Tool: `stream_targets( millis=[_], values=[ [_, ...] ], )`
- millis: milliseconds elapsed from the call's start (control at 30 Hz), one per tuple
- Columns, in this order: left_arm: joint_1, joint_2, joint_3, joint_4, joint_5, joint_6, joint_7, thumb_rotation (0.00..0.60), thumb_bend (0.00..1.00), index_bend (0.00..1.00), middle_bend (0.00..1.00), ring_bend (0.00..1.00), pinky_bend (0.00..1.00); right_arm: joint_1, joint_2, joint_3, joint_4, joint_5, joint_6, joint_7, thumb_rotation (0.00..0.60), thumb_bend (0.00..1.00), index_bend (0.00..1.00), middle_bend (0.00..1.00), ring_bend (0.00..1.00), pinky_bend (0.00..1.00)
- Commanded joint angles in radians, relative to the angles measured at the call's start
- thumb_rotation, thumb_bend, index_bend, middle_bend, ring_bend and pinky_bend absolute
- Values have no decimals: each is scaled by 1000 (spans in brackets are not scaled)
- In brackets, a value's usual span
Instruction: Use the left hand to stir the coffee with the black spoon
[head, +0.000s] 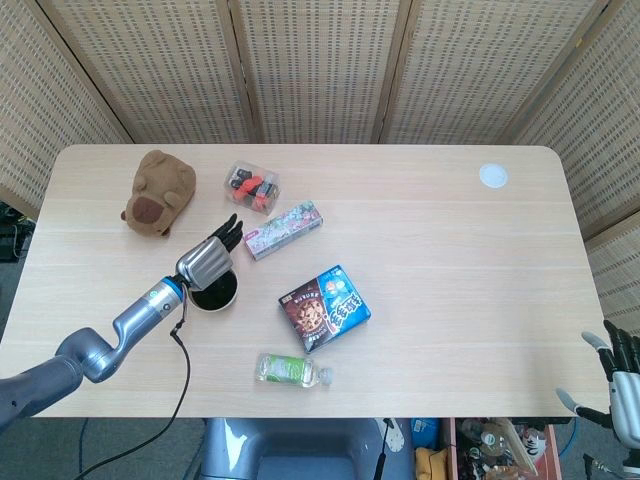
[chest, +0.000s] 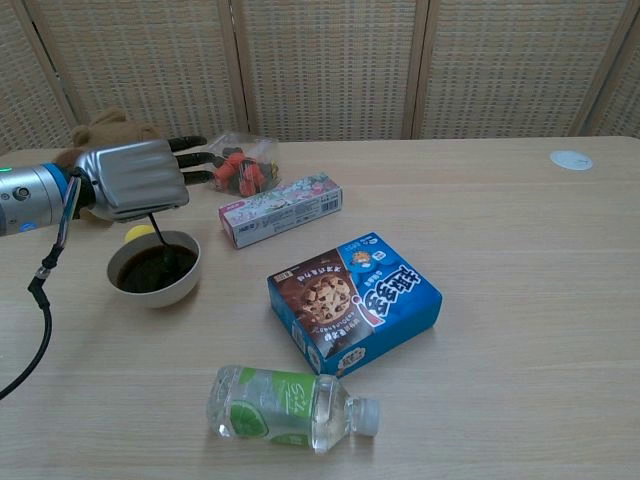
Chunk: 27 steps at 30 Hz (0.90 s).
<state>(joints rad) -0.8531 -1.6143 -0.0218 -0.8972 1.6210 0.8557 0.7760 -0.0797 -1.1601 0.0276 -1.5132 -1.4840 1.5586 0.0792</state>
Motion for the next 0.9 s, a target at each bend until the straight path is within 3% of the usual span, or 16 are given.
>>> stream_targets(
  millis=[33,467,900],
  values=[
    [10,21,15,-24,6,15,-2,600,402,673,147,0,0,1,-1,0,0,-1,-1,0,474,261,210,112,0,69],
    [7,29,40,-94,18,15,18,600,401,679,147,0,0,0,-8,1,15,2,-6,15,475,261,210,111,0,69],
    [-25,-29,-5,-42,-27,-4,62,600,401,679,147,0,0,-11,-11,0,30,13,-6,31,474,262,210,112,0,69]
  ],
)
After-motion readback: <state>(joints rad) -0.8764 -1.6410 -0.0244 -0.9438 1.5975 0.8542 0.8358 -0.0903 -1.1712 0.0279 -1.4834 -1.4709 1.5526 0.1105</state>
